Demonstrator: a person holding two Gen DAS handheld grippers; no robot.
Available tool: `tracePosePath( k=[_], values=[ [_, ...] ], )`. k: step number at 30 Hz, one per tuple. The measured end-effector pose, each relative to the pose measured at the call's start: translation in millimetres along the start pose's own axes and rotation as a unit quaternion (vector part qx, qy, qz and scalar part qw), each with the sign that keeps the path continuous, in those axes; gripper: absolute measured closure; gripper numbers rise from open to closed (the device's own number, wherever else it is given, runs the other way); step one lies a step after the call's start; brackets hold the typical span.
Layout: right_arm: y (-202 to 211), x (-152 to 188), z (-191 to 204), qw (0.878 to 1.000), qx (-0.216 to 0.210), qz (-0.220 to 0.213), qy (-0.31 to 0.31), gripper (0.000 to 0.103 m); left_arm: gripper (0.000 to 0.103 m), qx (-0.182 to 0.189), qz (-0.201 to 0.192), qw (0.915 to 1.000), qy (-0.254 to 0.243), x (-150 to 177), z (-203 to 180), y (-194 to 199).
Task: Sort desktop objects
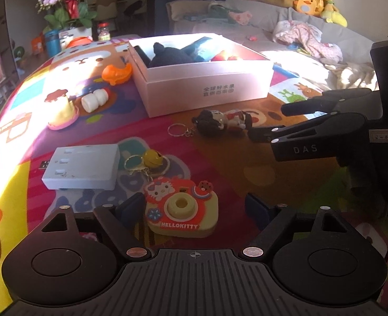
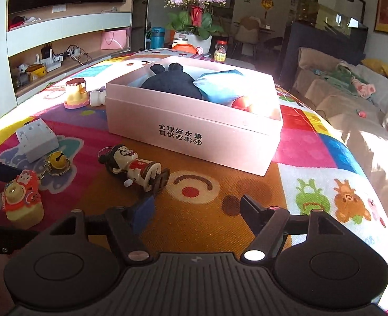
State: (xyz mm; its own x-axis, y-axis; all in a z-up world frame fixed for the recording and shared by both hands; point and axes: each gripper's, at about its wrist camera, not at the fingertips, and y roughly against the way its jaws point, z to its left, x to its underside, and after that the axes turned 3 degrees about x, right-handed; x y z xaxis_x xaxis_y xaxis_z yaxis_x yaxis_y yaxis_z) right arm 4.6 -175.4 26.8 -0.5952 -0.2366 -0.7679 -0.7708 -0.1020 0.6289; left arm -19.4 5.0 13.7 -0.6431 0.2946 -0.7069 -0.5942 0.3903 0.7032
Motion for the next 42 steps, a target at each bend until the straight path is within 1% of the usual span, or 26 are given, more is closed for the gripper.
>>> tracePosePath(
  k=[1, 2, 4, 6, 8, 9, 11, 12, 14, 18, 21, 23, 25, 27, 29, 32, 35, 39, 42],
  values=[
    [-1, 0, -1, 1.000, -0.002, 0.002, -0.005, 0.026, 0.023, -0.001, -0.001, 1.0000, -0.002, 0, -2, -1],
    [-2, 0, -3, 1.000, -0.004, 0.005, -0.011, 0.024, 0.030, -0.001, -0.003, 1.0000, -0.005, -1, -4, -2],
    [-3, 0, -6, 1.000, -0.009, 0.009, -0.022, 0.023, 0.037, 0.004, -0.008, 0.9999, -0.009, -3, -8, -3],
    [-4, 0, -8, 0.999, -0.014, 0.012, -0.031, 0.021, 0.038, 0.011, -0.012, 0.9999, -0.004, -5, -9, -6],
    [-4, 0, -8, 0.999, -0.016, 0.013, -0.035, 0.020, 0.036, 0.003, -0.017, 0.9998, 0.000, -6, -11, -9],
    [-4, 0, -8, 0.999, -0.016, 0.013, -0.036, 0.019, 0.035, -0.009, -0.021, 0.9997, -0.002, -6, -12, -10],
    [-4, 0, -7, 0.999, -0.014, 0.014, -0.036, 0.018, 0.020, -0.045, -0.028, 0.9985, -0.017, -4, -14, -13],
    [-4, 0, -7, 0.999, -0.014, 0.015, -0.036, 0.018, 0.018, -0.058, -0.033, 0.9975, -0.025, -3, -14, -14],
    [-4, 0, -7, 0.999, -0.012, 0.016, -0.037, 0.017, 0.011, -0.073, -0.037, 0.9962, -0.031, -1, -11, -13],
    [-6, -1, -6, 0.999, -0.008, 0.019, -0.038, 0.014, 0.008, -0.090, -0.034, 0.9952, -0.013, 0, 3, -10],
    [-6, -1, -6, 0.999, -0.005, 0.021, -0.037, 0.009, 0.006, -0.100, -0.033, 0.9944, 0.002, 2, 12, -7],
    [-7, -1, -4, 0.999, -0.006, 0.022, -0.031, 0.003, 0.005, -0.101, -0.031, 0.9943, 0.016, 2, 17, -7],
    [-7, -1, -1, 1.000, -0.009, 0.022, -0.021, 0.000, 0.004, -0.098, -0.030, 0.9944, 0.024, 3, 20, -7],
    [-6, -2, 2, 1.000, -0.007, 0.020, -0.011, 0.000, 0.003, -0.095, -0.030, 0.9947, 0.027, 3, 22, -7],
    [-1, -3, 3, 1.000, -0.005, 0.008, -0.010, 0.000, 0.003, -0.086, -0.033, 0.9953, 0.028, 5, 22, -6],
    [6, -7, 4, 1.000, -0.020, -0.012, -0.012, 0.000, 0.002, -0.079, -0.038, 0.9959, 0.024, 6, 21, -5],
    [2, -16, 7, 0.999, -0.040, -0.006, -0.013, 0.000, 0.002, -0.072, -0.040, 0.9964, 0.017, 7, 17, -4],
    [-6, -25, 20, 0.998, -0.063, 0.013, -0.012, 0.001, 0.002, -0.066, -0.057, 0.9962, 0.008, 9, 14, 0],
    [-9, -30, 31, 0.996, -0.085, 0.021, -0.017, 0.008, 0.002, -0.060, -0.064, 0.9961, 0.001, 10, 12, 3]
  ],
)
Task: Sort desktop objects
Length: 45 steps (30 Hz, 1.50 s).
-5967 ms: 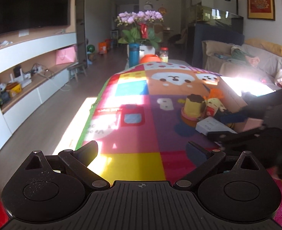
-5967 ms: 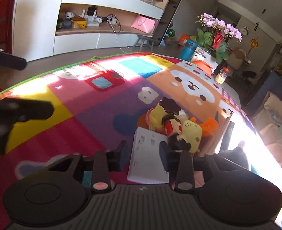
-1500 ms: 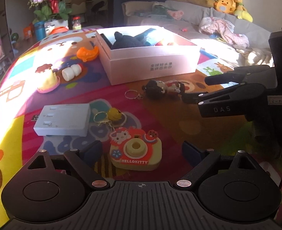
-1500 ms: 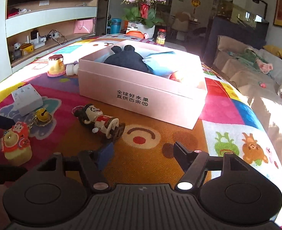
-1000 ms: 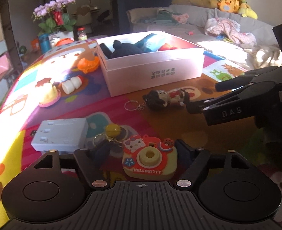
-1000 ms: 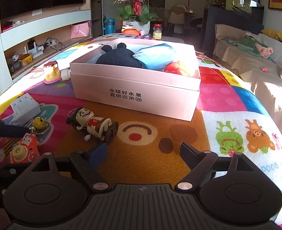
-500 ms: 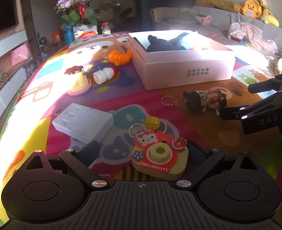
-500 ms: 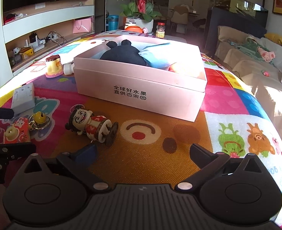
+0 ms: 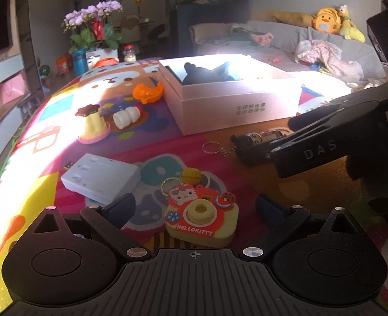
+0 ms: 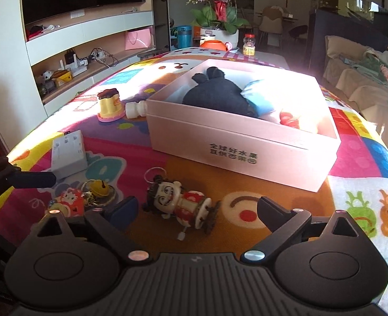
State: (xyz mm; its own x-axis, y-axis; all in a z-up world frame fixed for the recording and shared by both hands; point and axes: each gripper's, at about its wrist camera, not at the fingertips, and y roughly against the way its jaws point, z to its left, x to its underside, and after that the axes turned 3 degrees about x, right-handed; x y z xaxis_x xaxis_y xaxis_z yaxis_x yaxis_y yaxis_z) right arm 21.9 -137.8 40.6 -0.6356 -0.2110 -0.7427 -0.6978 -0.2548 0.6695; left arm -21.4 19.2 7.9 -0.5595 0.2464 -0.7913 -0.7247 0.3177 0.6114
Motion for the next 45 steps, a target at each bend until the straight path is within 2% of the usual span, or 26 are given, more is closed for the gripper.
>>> tracePosePath(
  k=[1, 3, 4, 9, 10, 11, 15, 17, 19, 22, 24, 28, 31, 34, 36, 41, 42, 43, 44, 45],
  values=[
    [-2, -1, 3, 1.000, -0.003, 0.004, -0.003, 0.011, 0.002, 0.001, 0.001, 1.0000, -0.001, 0, -1, 0],
    [-6, -3, 10, 1.000, 0.001, 0.010, 0.003, 0.023, 0.002, 0.002, 0.004, 1.0000, 0.001, -1, 0, -1],
    [-9, -3, 12, 1.000, 0.008, 0.014, 0.010, 0.034, 0.002, 0.003, 0.005, 1.0000, 0.002, -1, 0, -2],
    [6, -1, 5, 1.000, 0.018, 0.005, 0.014, 0.035, 0.003, -0.003, 0.012, 0.9999, 0.000, -2, 1, -5],
    [11, 1, 3, 1.000, 0.020, 0.003, 0.016, 0.035, 0.006, -0.007, 0.014, 0.9999, -0.004, -2, -1, -6],
    [17, 2, -1, 1.000, 0.022, 0.001, 0.016, 0.035, 0.014, -0.010, 0.017, 0.9997, -0.010, -2, -3, -7],
    [40, 10, -11, 1.000, 0.012, 0.007, 0.013, 0.035, 0.023, -0.012, 0.022, 0.9995, -0.020, -3, -9, -7],
    [50, 15, -13, 1.000, 0.009, 0.010, 0.015, 0.035, 0.040, -0.003, 0.026, 0.9995, -0.017, -4, -12, -4],
    [62, 20, -15, 1.000, 0.010, 0.009, 0.022, 0.035, 0.040, 0.002, 0.026, 0.9993, -0.028, -6, -18, 1],
    [87, 22, -20, 0.999, 0.017, -0.010, 0.034, 0.035, 0.040, 0.012, 0.005, 0.9987, -0.049, -19, -26, 19],
    [111, 15, -27, 0.999, 0.021, -0.036, 0.030, 0.035, 0.040, 0.017, -0.025, 0.9975, -0.063, -43, -29, 35],
    [155, -23, -51, 0.995, 0.015, -0.095, 0.004, 0.035, 0.040, 0.010, -0.094, 0.9903, -0.101, -99, -36, 52],
    [166, -57, -67, 0.991, 0.019, -0.131, -0.012, 0.035, 0.040, -0.003, -0.130, 0.9826, -0.133, -131, -46, 40],
    [156, -90, -80, 0.989, 0.034, -0.144, -0.028, 0.035, 0.040, -0.008, -0.141, 0.9808, -0.134, -163, -47, 12],
    [140, -109, -89, 0.990, 0.020, -0.135, -0.044, 0.035, 0.040, -0.004, -0.144, 0.9824, -0.119, -187, -38, -10],
    [85, -136, -95, 0.992, 0.015, -0.118, -0.050, 0.034, 0.038, 0.041, -0.117, 0.9915, -0.039, -243, 1, -71],
    [71, -135, -95, 0.992, 0.006, -0.117, -0.046, 0.032, 0.036, 0.046, -0.108, 0.9928, -0.025, -248, 8, -82],
    [60, -131, -95, 0.992, 0.000, -0.118, -0.044, 0.019, 0.030, 0.046, -0.100, 0.9938, -0.017, -251, 13, -90],
    [51, -125, -93, 0.992, 0.004, -0.118, -0.044, 0.012, 0.027, 0.040, -0.095, 0.9946, -0.009, -250, 21, -96],
    [45, -117, -89, 0.992, 0.009, -0.122, -0.041, 0.012, 0.026, 0.035, -0.093, 0.9950, -0.006, -246, 26, -99]
  ],
)
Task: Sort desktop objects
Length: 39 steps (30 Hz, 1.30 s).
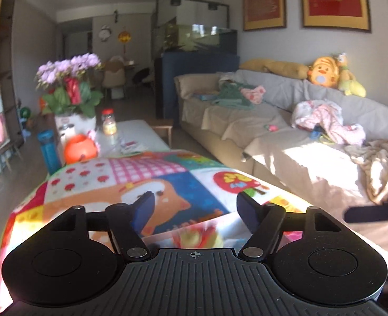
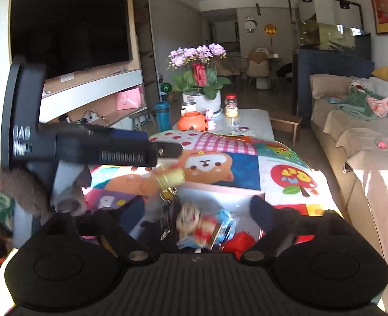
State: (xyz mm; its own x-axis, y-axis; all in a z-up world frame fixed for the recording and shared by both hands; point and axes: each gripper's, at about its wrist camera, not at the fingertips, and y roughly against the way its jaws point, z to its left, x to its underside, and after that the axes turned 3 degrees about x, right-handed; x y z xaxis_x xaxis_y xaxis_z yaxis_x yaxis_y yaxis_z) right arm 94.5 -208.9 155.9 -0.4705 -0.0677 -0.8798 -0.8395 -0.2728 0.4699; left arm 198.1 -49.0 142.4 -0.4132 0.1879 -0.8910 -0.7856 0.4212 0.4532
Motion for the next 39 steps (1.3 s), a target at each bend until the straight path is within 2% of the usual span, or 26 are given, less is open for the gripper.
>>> tracePosePath(
  k=[4, 7, 9, 14, 19, 22, 28, 30, 34, 39],
  values=[
    [-3, 42, 21, 0.998, -0.007, 0.003, 0.061, 0.007, 0.018, -0.012, 0.001, 0.9999, -0.003, 29, 19, 17],
    [-5, 62, 36, 0.996, -0.008, 0.017, 0.084, 0.005, 0.012, -0.023, 0.009, 0.9997, -0.001, 56, 32, 42],
    [-6, 70, 43, 0.995, -0.016, 0.027, 0.091, 0.003, 0.008, -0.029, 0.019, 0.9994, 0.003, 76, 39, 62],
    [-1, 87, 62, 0.994, -0.043, 0.058, 0.088, 0.000, 0.006, -0.064, 0.054, 0.9964, 0.009, 130, 56, 107],
    [4, 93, 90, 0.990, -0.048, 0.066, 0.119, 0.000, 0.006, -0.052, 0.102, 0.9933, 0.005, 183, 62, 133],
    [4, 92, 106, 0.988, -0.046, 0.067, 0.128, 0.000, 0.006, -0.048, 0.107, 0.9931, 0.001, 200, 60, 137],
    [9, 107, 130, 0.983, -0.056, 0.090, 0.150, 0.000, 0.006, -0.046, 0.104, 0.9930, 0.033, 206, 64, 129],
    [13, 116, 132, 0.981, -0.058, 0.099, 0.157, 0.000, 0.006, -0.027, 0.105, 0.9931, 0.046, 205, 63, 128],
    [15, 132, 123, 0.979, -0.056, 0.132, 0.143, 0.000, 0.006, 0.039, 0.108, 0.9904, 0.077, 202, 49, 123],
    [19, 148, 109, 0.980, -0.038, 0.156, 0.120, 0.000, 0.006, 0.128, 0.109, 0.9798, 0.108, 198, 24, 116]
  ],
)
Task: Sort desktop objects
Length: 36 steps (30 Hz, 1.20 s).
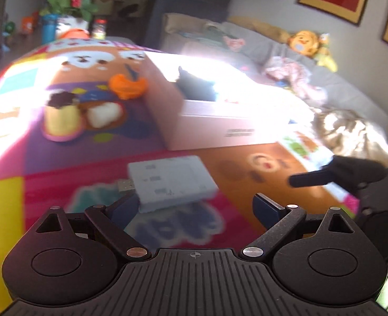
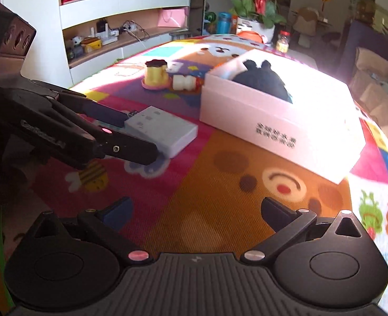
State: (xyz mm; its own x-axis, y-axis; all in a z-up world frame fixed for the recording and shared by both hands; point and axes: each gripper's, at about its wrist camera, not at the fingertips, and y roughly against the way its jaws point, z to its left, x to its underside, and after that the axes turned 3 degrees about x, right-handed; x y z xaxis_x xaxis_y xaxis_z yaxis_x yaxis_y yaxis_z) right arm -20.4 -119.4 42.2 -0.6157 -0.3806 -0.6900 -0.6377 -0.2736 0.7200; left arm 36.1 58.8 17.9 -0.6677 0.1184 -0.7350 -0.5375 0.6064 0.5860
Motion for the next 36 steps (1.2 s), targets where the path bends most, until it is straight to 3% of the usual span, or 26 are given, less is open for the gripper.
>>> tracePosePath(
  k=[3, 6, 10, 13, 16, 19, 23, 27, 30, 32, 34, 36],
  values=[
    [1, 2, -2, 1.000, 0.006, -0.001, -0.007, 0.000, 0.006, 0.003, -0.019, 0.9997, -0.015, -4, -12, 7],
    [-4, -5, 3, 1.000, 0.008, -0.011, -0.008, 0.000, 0.005, -0.086, -0.055, 0.9945, -0.023, -9, -13, 21],
    [-22, -30, 22, 1.000, 0.007, -0.026, -0.012, 0.000, 0.003, -0.240, -0.088, 0.9667, -0.012, -12, 5, 38],
    [-41, -51, 31, 0.998, 0.015, -0.029, -0.046, 0.000, 0.003, -0.298, -0.094, 0.9498, 0.022, -12, 23, 48],
    [-61, -63, 33, 0.997, 0.026, -0.018, -0.071, 0.002, 0.003, -0.301, -0.089, 0.9484, 0.046, -12, 36, 55],
    [-72, -64, 34, 0.998, 0.025, 0.002, -0.062, 0.021, 0.003, -0.300, -0.084, 0.9494, 0.039, -12, 38, 54],
    [-56, -50, 23, 0.998, 0.024, -0.003, -0.054, 0.022, 0.003, -0.286, -0.085, 0.9539, 0.028, -12, 40, 45],
    [-27, -23, 4, 0.997, 0.064, -0.019, -0.037, 0.022, 0.004, -0.274, -0.090, 0.9575, -0.003, -20, 39, 24],
    [-10, -3, -16, 0.995, 0.093, -0.022, -0.041, 0.022, 0.016, -0.277, -0.078, 0.9574, -0.026, -32, 44, 3],
    [-4, 6, -31, 0.993, 0.095, -0.020, -0.066, 0.022, 0.018, -0.285, -0.074, 0.9549, -0.038, -42, 50, -13],
    [-2, 12, -43, 0.991, 0.086, -0.024, -0.094, 0.021, 0.018, -0.311, -0.072, 0.9464, -0.046, -50, 58, -28],
    [-3, 16, -51, 0.989, 0.076, -0.029, -0.124, 0.018, 0.020, -0.316, -0.062, 0.9458, -0.040, -59, 68, -40]
  ],
)
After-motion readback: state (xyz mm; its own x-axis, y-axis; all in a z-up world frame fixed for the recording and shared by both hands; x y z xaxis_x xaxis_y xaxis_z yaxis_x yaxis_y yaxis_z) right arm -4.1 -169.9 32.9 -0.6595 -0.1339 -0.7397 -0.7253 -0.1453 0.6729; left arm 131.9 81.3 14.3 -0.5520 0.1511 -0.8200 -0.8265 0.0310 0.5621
